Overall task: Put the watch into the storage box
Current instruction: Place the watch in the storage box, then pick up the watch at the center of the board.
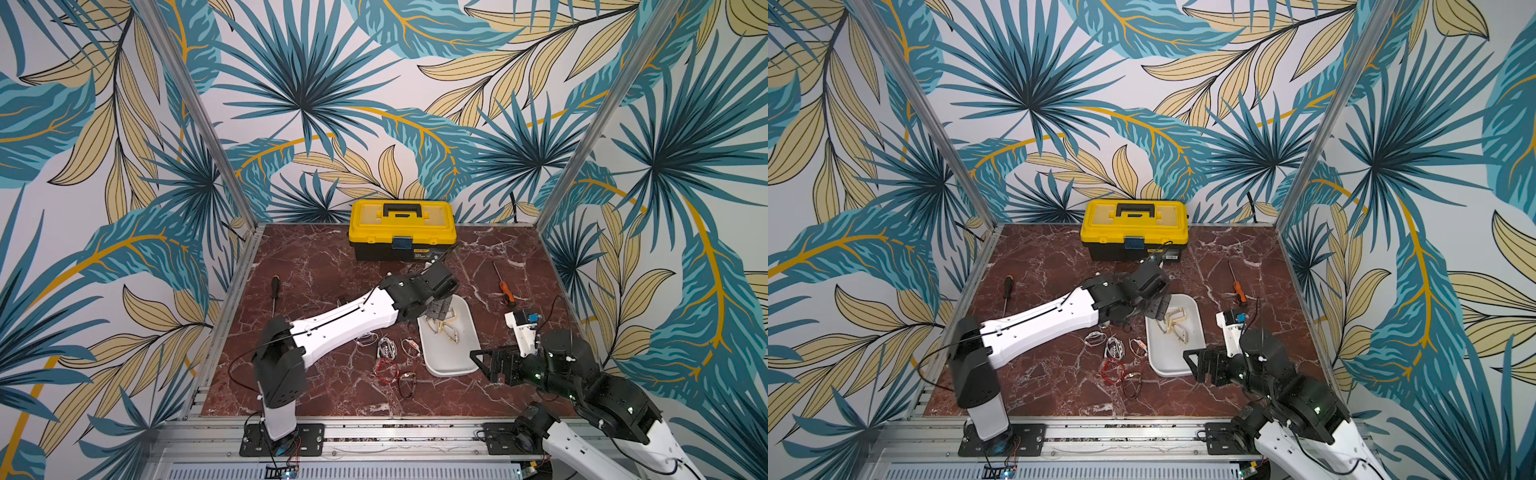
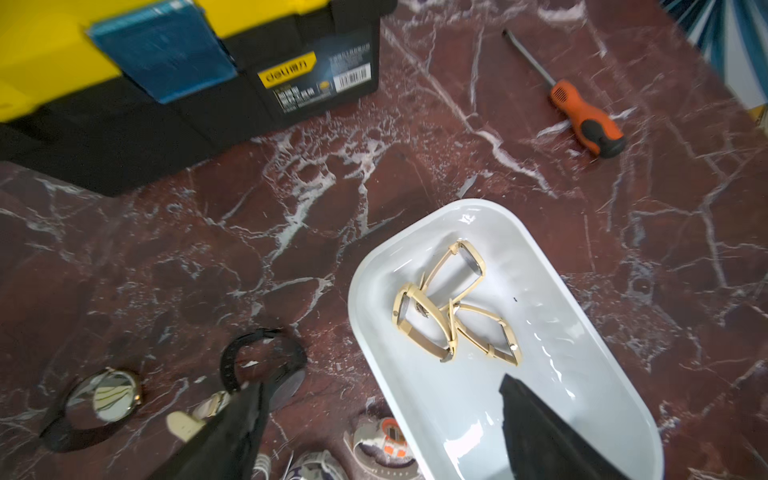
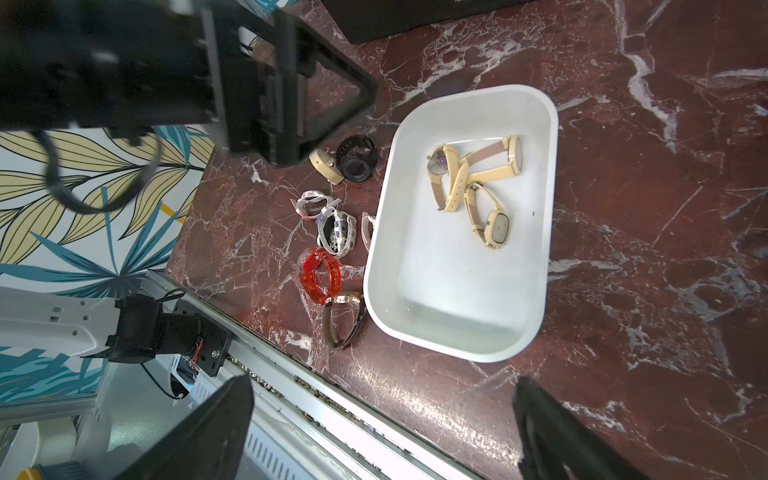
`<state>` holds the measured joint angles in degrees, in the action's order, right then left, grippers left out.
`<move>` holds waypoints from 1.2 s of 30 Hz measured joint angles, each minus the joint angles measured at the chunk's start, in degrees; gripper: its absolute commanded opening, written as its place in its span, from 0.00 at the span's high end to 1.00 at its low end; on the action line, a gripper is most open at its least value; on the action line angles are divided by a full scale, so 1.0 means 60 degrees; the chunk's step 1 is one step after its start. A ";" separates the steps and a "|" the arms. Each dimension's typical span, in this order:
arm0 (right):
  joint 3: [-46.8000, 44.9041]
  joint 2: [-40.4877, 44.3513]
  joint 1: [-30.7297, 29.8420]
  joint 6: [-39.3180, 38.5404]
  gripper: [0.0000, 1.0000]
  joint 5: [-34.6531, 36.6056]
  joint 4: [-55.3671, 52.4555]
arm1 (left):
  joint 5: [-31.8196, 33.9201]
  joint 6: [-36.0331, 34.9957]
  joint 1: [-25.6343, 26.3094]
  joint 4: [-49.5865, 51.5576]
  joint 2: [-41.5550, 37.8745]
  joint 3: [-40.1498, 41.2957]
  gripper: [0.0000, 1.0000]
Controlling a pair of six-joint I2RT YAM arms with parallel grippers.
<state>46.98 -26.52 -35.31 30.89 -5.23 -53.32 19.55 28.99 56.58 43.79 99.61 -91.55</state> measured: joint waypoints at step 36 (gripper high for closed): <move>0.5818 -1.3172 -0.0109 -0.1257 0.04 -0.5329 0.4721 | -0.0703 0.2000 0.0929 -0.0455 -1.2520 0.9646 0.00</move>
<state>81.89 -105.56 -35.97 23.35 -37.21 -24.99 15.33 40.99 62.15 41.06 24.49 -33.67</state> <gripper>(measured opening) 0.964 0.999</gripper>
